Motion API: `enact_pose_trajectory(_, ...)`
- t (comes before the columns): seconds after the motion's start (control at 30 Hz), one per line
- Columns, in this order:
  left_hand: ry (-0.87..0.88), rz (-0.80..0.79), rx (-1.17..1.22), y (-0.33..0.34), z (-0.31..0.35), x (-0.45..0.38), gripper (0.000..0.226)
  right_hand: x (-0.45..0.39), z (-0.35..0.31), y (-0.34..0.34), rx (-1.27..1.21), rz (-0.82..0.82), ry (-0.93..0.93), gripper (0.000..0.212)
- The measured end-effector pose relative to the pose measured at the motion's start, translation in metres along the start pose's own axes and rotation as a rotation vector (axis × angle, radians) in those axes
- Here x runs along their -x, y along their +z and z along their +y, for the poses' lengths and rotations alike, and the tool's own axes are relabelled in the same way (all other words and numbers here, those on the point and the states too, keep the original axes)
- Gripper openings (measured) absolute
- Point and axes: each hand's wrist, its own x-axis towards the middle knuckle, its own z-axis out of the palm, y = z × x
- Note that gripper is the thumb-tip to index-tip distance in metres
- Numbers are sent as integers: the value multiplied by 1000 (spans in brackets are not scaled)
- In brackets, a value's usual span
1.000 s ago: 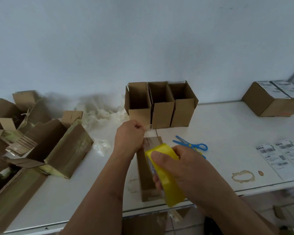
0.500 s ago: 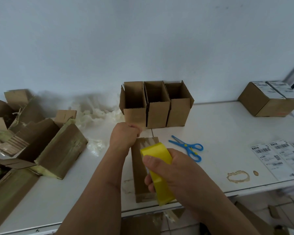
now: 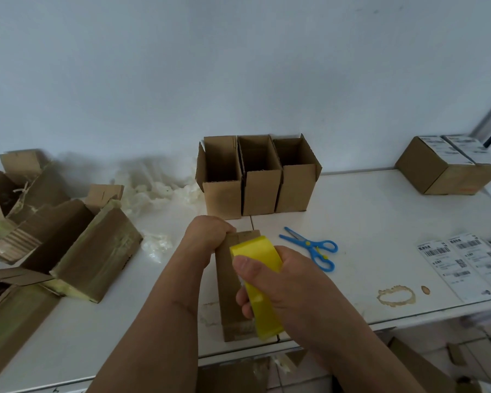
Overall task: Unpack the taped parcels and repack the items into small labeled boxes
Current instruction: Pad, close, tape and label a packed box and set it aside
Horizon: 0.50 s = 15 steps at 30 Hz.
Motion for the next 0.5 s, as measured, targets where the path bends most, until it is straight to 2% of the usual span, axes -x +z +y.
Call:
enact_pose_trajectory(0.03, -19, -4, 3, -2, 0, -2, 5, 0, 0, 1, 3, -1, -2, 32)
enact_pose_trajectory(0.1, -39, -3, -37, -6, -1, -3, 14, 1, -1, 2, 14, -1, -13, 33)
enact_pose_trajectory(0.17, 46, -35, -233, -8, -4, -4, 13, 2, -1, 3, 23, 1, -19, 34)
enact_pose_trajectory(0.2, 93, -29, -325, -9, -6, -5, 12, 2, -1, 3, 25, -3, -15, 34)
enact_pose_trajectory(0.27, 181, 2, -362, -10, -7, -2, 19, 1, 0, 3, 35, -9, -2, 39)
enact_pose_trajectory(0.37, 465, 93, -474, -9, 2, 9, 17, 1, -1, 4, 80, 27, -4, 67)
enact_pose_trajectory(0.43, 563, -9, -488, -3, 13, 20, 10, 4, -4, 5, 130, 45, -9, 84)
enact_pose_trajectory(0.5, 521, -144, -529, 6, 17, 26, 19, 8, -7, 4, 178, 54, -8, 74)
